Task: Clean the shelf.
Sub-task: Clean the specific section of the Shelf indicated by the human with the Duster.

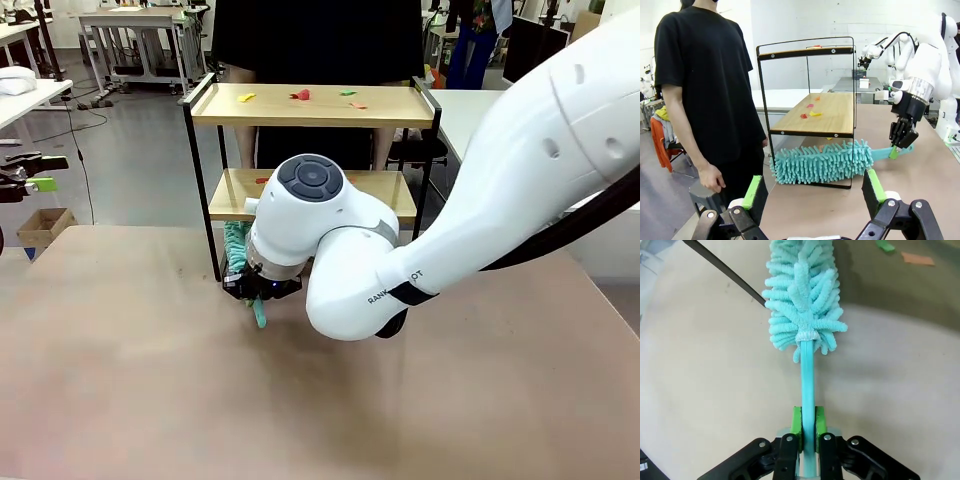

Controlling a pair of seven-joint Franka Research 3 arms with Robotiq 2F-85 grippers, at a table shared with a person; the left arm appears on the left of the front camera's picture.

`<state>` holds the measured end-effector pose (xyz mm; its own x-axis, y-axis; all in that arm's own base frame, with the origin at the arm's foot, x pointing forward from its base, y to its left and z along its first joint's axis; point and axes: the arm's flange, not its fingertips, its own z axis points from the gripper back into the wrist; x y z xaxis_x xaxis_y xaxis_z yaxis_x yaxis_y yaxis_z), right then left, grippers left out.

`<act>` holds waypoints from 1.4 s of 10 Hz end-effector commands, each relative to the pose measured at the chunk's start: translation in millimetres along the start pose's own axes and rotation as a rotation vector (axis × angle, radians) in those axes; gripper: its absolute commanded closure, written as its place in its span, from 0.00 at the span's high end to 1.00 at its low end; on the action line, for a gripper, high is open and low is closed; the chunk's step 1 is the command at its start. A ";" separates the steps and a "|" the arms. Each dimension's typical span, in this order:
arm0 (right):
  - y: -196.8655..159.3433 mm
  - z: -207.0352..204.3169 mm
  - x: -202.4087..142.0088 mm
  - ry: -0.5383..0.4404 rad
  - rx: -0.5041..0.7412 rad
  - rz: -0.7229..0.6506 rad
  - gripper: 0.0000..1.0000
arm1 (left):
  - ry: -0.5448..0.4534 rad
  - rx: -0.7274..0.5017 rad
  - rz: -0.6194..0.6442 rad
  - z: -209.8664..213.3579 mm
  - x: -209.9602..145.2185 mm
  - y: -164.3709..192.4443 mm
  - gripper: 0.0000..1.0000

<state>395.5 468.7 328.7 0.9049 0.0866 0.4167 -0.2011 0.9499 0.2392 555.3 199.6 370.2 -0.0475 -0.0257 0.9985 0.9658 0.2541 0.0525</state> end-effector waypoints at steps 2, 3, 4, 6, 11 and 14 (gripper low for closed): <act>0.0 0.0 0.0 0.000 0.000 0.000 0.13 | -0.002 0.001 -0.005 0.1 3.3 -1.5 1.00; 0.0 0.0 0.0 0.000 0.000 0.000 0.13 | -0.002 0.001 -0.005 0.1 3.3 -1.5 1.00; 0.0 0.0 0.0 0.000 0.000 0.000 0.13 | -0.002 0.001 -0.005 0.1 3.3 -1.5 1.00; -6.8 0.6 -0.3 0.000 -0.013 -0.039 0.13 | -0.002 0.001 -0.005 0.1 3.3 -1.5 1.00; -39.8 21.1 -2.6 -0.046 -0.044 -0.136 0.13 | -0.002 0.001 -0.005 0.1 3.3 -1.5 1.00; -59.5 34.7 -10.6 -0.063 -0.097 -0.187 0.13 | -0.002 0.001 -0.005 0.1 3.3 -1.5 1.00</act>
<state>393.4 410.6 335.7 0.9055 -0.0546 0.4209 -0.0437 0.9744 0.2204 555.3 199.6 370.2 -0.0475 -0.0257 0.9985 0.9658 0.2541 0.0525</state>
